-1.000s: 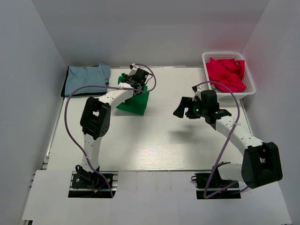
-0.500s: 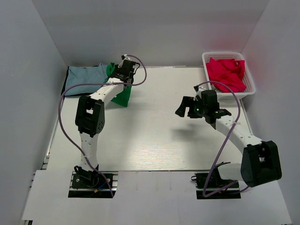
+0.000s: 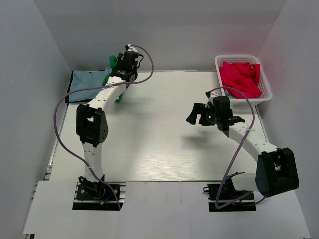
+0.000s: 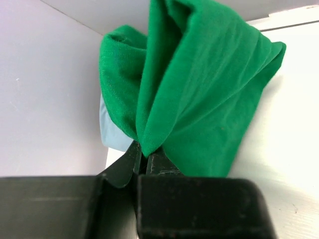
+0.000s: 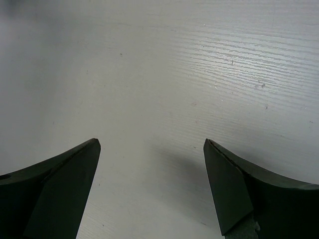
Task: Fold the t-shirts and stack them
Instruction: Put the neatly folded tshirt into the corner of the board with the left arm
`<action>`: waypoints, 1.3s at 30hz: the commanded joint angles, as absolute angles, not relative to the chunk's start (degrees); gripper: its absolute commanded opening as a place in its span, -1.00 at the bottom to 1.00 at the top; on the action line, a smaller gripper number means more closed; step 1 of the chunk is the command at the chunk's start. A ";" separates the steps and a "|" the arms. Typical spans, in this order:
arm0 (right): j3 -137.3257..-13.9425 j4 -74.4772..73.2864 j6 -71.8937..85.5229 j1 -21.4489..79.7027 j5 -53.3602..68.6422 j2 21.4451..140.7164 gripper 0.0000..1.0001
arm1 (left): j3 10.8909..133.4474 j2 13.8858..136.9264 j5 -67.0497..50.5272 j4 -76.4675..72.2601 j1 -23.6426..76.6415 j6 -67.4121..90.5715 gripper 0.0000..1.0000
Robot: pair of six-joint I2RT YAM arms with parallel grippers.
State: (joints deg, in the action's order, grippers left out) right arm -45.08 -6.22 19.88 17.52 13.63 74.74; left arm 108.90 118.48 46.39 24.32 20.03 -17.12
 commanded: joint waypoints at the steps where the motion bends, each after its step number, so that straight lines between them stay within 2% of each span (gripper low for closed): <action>1: -44.82 -4.31 19.07 17.14 13.53 75.15 0.81 | 112.93 112.68 46.23 25.04 18.46 -17.67 -1.00; 8: -45.70 -3.96 19.42 17.14 14.41 76.81 0.81 | 118.47 114.35 45.18 27.59 16.61 -17.67 -1.00; 18: -49.57 -4.92 19.42 17.14 15.20 80.07 0.81 | 117.25 113.73 42.36 26.02 13.54 -17.05 -1.00; 31: -53.61 -6.41 19.25 17.14 14.85 83.14 0.81 | 122.34 121.82 43.07 24.26 7.12 -17.58 -1.00; 39: -56.68 -10.26 18.20 17.31 14.68 85.34 0.81 | 123.49 125.76 38.77 21.27 2.38 -18.98 -1.00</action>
